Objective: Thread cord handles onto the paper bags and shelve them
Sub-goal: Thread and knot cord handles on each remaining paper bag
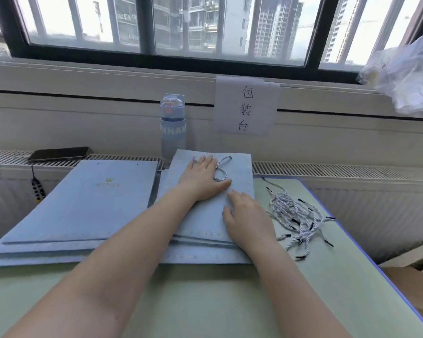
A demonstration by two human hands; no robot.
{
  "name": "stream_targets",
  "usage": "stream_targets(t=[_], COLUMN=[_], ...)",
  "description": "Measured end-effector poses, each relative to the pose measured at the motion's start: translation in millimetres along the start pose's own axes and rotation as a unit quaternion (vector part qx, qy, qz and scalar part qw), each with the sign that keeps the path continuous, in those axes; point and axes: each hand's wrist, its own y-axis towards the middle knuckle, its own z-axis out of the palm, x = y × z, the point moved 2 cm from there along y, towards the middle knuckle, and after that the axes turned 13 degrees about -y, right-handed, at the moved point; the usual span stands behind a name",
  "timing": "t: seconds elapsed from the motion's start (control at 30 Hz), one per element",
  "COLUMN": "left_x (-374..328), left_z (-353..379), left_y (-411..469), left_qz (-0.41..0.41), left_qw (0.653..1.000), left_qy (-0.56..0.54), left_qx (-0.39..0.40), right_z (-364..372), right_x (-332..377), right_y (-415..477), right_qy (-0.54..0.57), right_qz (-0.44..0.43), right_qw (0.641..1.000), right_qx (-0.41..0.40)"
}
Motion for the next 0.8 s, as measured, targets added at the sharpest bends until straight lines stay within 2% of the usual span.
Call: stream_targets(t=[0.27, 0.47, 0.67, 0.73, 0.8], left_x=[13.6, 21.2, 20.1, 24.9, 33.5], left_z=[-7.3, -7.7, -10.3, -16.8, -30.6], left_y=[-78.9, -123.8, -158.2, -168.3, -176.5], left_qz=[0.103, 0.076, 0.086, 0.104, 0.116], left_qw=[0.993, 0.990, 0.990, 0.993, 0.992], left_qy=[-0.022, 0.068, 0.062, 0.020, -0.019], left_qx=[0.049, 0.093, 0.089, 0.048, -0.047], right_z=[-2.0, -1.4, -0.8, -1.5, -4.5], right_x=[6.2, 7.9, 7.7, 11.4, 17.7], right_y=[-3.5, -3.4, -3.3, -5.1, -7.9], right_qy=[0.008, -0.024, -0.073, -0.064, -0.030], right_qz=[0.037, 0.023, -0.008, -0.009, -0.015], right_qw=[0.999, 0.999, 0.996, 0.996, 0.993], right_qx=[0.002, 0.004, -0.041, -0.063, -0.110])
